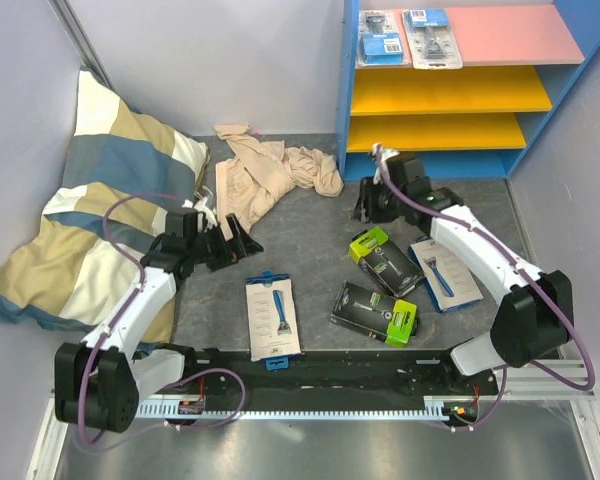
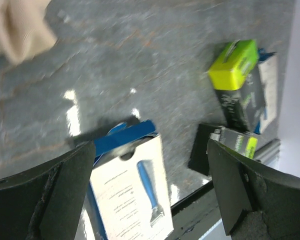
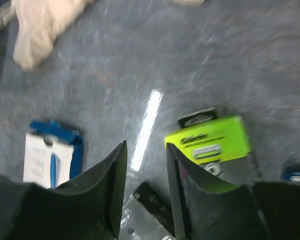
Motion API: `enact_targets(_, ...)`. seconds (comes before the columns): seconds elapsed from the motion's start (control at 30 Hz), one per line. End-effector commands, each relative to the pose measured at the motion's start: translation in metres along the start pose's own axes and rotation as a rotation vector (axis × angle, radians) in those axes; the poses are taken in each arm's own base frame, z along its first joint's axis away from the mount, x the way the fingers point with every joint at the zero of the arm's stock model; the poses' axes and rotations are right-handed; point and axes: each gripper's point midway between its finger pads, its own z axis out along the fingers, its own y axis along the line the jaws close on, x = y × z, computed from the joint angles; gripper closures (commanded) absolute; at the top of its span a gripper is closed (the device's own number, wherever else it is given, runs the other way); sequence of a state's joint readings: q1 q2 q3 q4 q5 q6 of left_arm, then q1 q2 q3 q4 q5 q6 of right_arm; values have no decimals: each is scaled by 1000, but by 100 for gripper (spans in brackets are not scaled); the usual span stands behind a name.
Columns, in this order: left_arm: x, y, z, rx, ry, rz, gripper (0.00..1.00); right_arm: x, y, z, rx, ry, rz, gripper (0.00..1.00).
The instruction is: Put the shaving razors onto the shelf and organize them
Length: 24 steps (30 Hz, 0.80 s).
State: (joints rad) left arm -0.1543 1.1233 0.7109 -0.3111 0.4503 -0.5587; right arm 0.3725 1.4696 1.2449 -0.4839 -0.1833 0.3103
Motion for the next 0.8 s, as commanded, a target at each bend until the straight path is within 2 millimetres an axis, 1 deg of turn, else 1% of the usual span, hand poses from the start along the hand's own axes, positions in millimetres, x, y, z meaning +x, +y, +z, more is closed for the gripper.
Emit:
enact_targets(0.0, 28, 22, -7, -109, -4, -99, 0, 28, 32, 2, -48, 12, -54, 52)
enact_targets(0.03, 33, 21, -10, -104, -10, -100, 0, 35, 37, 3, -57, 24, -58, 52)
enact_targets(0.07, 45, 28, -9, -124, 3, -133, 0, 45, 48, 4, -79, 38, -72, 49)
enact_targets(0.1, 52, 28, -9, -122, 13, -135, 0, 57, 49, 7, -82, 55, -67, 47)
enact_targets(0.13, 62, 33, -8, -139, 18, -146, 0, 68, 56, 8, -97, 72, -78, 46)
enact_targets(0.17, 67, 35, -7, -146, 24, -163, 0, 81, 55, 10, -96, 94, -73, 43)
enact_targets(0.2, 76, 34, -6, -149, 45, -160, 0, 86, 59, 12, -110, 97, -63, 43)
enact_targets(0.23, 84, 39, -3, -171, 58, -165, 0, 92, 61, 13, -119, 106, -62, 42)
enact_targets(0.27, 91, 41, -1, -188, 74, -181, 0, 105, 63, 14, -124, 129, -63, 41)
enact_targets(0.3, 101, 39, 1, -192, 101, -167, 0, 108, 65, 14, -136, 129, -64, 41)
enact_targets(0.37, 112, 45, 5, -232, 115, -179, 0, 119, 69, 14, -147, 148, -64, 40)
enact_targets(0.4, 118, 44, 5, -235, 127, -171, 1, 121, 71, 14, -152, 151, -67, 40)
enact_targets(0.43, 121, 48, 6, -251, 128, -174, 1, 124, 71, 14, -155, 158, -68, 39)
enact_targets(0.53, 129, 54, 5, -265, 134, -178, 4, 130, 70, 15, -159, 167, -64, 38)
enact_targets(0.6, 134, 58, 4, -270, 136, -180, 8, 135, 70, 16, -168, 177, -63, 38)
enact_targets(0.7, 139, 60, 5, -260, 143, -184, 12, 141, 71, 18, -187, 194, -60, 36)
enact_targets(0.73, 141, 58, 6, -246, 148, -184, 14, 144, 71, 18, -195, 202, -58, 34)
enact_targets(0.77, 142, 57, 7, -235, 152, -185, 17, 144, 73, 19, -204, 201, -58, 32)
